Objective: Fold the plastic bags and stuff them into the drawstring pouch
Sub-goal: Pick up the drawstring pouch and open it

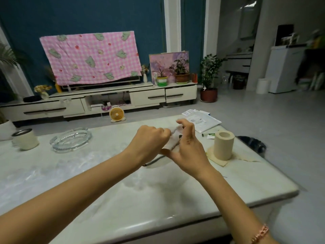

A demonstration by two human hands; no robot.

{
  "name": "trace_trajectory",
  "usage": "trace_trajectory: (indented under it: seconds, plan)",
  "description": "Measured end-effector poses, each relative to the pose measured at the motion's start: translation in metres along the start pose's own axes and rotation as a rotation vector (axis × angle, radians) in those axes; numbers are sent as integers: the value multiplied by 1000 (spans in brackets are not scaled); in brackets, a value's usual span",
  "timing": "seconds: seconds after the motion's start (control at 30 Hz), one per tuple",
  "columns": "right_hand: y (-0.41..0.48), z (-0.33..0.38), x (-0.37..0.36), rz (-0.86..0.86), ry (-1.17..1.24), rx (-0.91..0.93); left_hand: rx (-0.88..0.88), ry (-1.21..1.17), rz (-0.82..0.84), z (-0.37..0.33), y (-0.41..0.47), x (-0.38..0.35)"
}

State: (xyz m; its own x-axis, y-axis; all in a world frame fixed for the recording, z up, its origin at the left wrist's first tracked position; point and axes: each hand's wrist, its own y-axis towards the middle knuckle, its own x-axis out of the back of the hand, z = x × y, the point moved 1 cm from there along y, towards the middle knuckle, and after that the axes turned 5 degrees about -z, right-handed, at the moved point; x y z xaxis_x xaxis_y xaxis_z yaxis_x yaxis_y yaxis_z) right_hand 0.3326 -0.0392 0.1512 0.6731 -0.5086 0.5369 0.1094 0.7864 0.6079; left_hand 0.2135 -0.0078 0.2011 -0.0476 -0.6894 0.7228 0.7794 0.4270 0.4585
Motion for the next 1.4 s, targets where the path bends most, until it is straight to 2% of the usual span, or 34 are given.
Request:
trace_trajectory:
  seconds: [0.03,0.1,0.23,0.27,0.33,0.4,0.43,0.5,0.57,0.63,0.73,0.8,0.9,0.97,1.07,1.13,1.23,1.3,1.4]
  plan:
    - [0,-7,6,18,53,-28,-14,-9,-13,-1,3,-2]
    - [3,-14,16,-55,32,-35,-12,-29,-73,-4,11,-6]
    - [16,-35,28,-295,-298,-83,-117,-20,-281,-17,33,-23]
    - [18,-40,30,-298,-387,-114,-136,-16,-321,-21,39,-25]
    - [20,-51,30,-187,-519,-149,-170,-25,-399,-29,50,-32]
    - [22,-62,28,-71,-430,-161,-172,-74,-442,-32,60,-43]
    - [23,-65,28,-65,-349,-172,-152,-113,-488,-32,64,-51]
    - [27,-76,31,-130,-306,-202,-74,-224,-619,-35,67,-71]
    - [33,-91,35,-223,-299,-266,8,-370,-677,-45,59,-94]
    - [41,-108,37,-321,-222,-344,85,-500,-604,-62,43,-117]
    - [53,-127,36,-455,-138,-446,173,-516,-343,-82,23,-157]
    - [58,-133,32,-453,-154,-472,192,-424,-108,-81,21,-175]
    - [62,-138,21,-390,-178,-484,188,-267,333,-65,21,-200]
    - [65,-147,11,-366,-112,-510,222,-267,507,-55,11,-219]
    - [69,-158,-4,-304,-17,-586,259,-246,466,-43,-14,-253]
    - [68,-164,-14,-234,-29,-601,312,-233,523,-23,-28,-246]
    - [62,-174,-26,-39,-157,-598,422,-332,665,1,-49,-237]
    - [58,-175,-32,87,-243,-614,473,-343,666,15,-61,-231]
    - [59,-167,-33,177,-318,-619,581,-428,649,28,-66,-211]
